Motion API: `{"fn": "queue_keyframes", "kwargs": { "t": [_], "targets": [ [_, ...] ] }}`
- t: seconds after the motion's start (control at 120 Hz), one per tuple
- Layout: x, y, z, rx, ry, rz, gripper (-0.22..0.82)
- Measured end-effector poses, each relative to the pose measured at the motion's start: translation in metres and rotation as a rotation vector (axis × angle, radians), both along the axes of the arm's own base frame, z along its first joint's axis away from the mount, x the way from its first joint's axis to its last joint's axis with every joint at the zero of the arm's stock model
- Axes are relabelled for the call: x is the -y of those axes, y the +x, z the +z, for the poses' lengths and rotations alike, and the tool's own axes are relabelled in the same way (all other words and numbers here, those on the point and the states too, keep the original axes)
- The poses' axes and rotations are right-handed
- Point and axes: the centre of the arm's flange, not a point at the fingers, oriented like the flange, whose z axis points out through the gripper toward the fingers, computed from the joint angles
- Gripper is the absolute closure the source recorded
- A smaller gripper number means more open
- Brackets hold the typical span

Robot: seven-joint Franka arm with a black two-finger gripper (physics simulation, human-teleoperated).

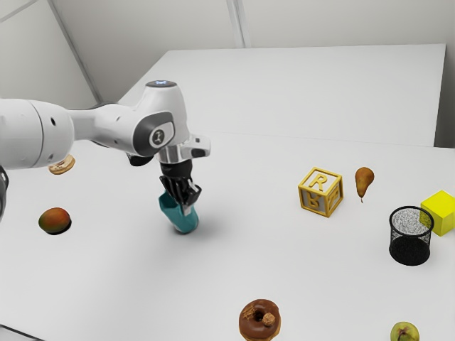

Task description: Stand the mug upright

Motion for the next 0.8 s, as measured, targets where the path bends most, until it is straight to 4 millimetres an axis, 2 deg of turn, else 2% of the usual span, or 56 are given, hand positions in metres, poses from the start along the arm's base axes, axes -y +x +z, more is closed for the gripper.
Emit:
{"fn": "queue_keyframes", "kwargs": {
  "t": [0.108,0.2,0.467,0.55,0.683,0.8],
  "targets": [
    [0.003,-0.001,0.003,0.005,0.003,0.010,0.49],
    [0.006,-0.001,0.011,0.020,0.005,0.016,0.37],
    [0.017,-0.010,0.078,0.136,0.018,0.023,0.17],
    [0.017,-0.007,0.107,0.186,0.010,0.036,0.11],
    [0.020,0.016,0.187,0.289,-0.012,0.063,0.06],
    [0.017,0.018,0.231,0.313,-0.015,0.087,0.04]
  ]
}}
